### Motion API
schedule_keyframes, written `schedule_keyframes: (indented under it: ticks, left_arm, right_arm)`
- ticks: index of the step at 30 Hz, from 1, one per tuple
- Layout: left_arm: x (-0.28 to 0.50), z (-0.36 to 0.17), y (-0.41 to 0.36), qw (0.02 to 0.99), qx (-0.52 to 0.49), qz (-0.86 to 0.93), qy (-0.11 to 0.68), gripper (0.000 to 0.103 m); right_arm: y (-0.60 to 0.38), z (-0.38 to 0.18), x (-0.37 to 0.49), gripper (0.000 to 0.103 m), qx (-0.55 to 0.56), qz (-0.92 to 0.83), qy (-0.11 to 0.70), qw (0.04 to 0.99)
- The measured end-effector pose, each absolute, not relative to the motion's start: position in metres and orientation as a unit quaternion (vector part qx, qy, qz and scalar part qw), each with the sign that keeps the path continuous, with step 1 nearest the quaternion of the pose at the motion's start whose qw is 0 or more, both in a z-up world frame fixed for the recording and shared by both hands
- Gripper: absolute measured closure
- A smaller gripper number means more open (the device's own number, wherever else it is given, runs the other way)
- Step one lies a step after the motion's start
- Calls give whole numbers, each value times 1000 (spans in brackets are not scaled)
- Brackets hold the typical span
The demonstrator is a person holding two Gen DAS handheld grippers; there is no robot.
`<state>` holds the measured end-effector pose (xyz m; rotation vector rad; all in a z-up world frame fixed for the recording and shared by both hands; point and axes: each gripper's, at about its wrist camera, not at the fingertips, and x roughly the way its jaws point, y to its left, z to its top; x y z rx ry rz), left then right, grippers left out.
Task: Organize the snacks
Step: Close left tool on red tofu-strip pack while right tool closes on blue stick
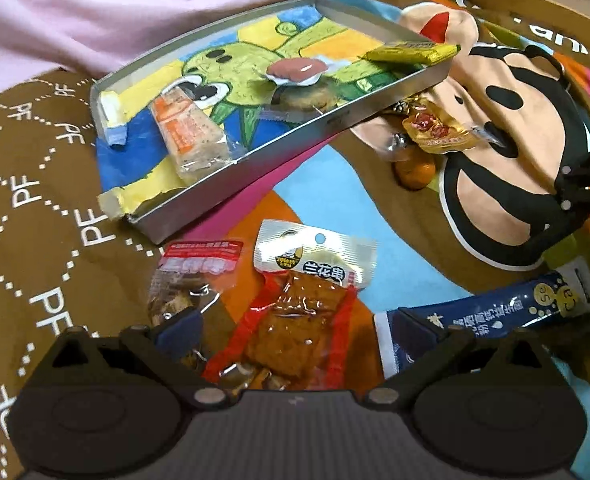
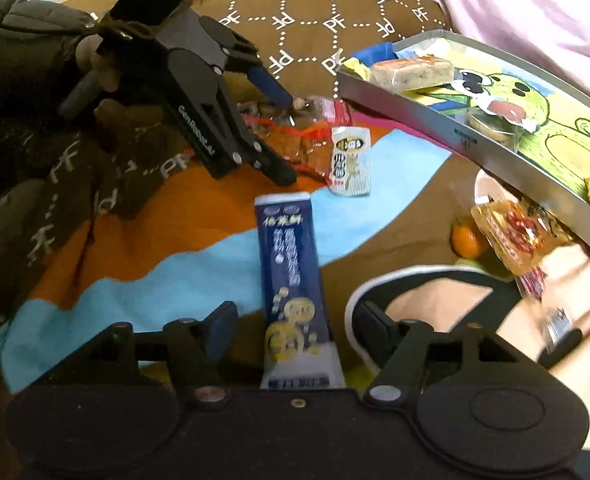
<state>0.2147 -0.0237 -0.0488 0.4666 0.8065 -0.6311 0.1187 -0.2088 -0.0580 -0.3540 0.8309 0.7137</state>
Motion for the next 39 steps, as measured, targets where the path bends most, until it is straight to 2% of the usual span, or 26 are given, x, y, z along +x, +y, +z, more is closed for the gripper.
schedule_keyframes:
  ticks: [6,11,18,20,26,34,38,39]
  left_arm:
    - [222,-58,-32,821,242,-319,407,8]
    - [219,-63,-27,818,223,-316,426,16]
    - [208,-63,-24,827,194,-285,445,32]
    - [204,-63,-26,829,194,-268,451,32]
    - [189,-60,-28,837,151,-218,478,32]
    - [172,-64,-32,849,118,-191,479,27]
    - [168,-65,-35,850,133,-191,473,29]
    - [168,-65,-36,849,134,-190,474,32]
  right_arm:
    - [-199,-69,126,37,-127,325,388,853]
    - [-200,-67,125,59,-138,305,388,859]
    - [-199,-62,114,64,-138,274,400,863]
    - [-200,-60,108,67,-136,256,408,866]
    - [-211,-58,94,67,-81,206,425,877]
    - [-210,-65,93,57,-70,195,400,893]
    - [-210,-68,95,57,-57,195,397,895]
    - [-210,-68,96,57,-54,194,396,896]
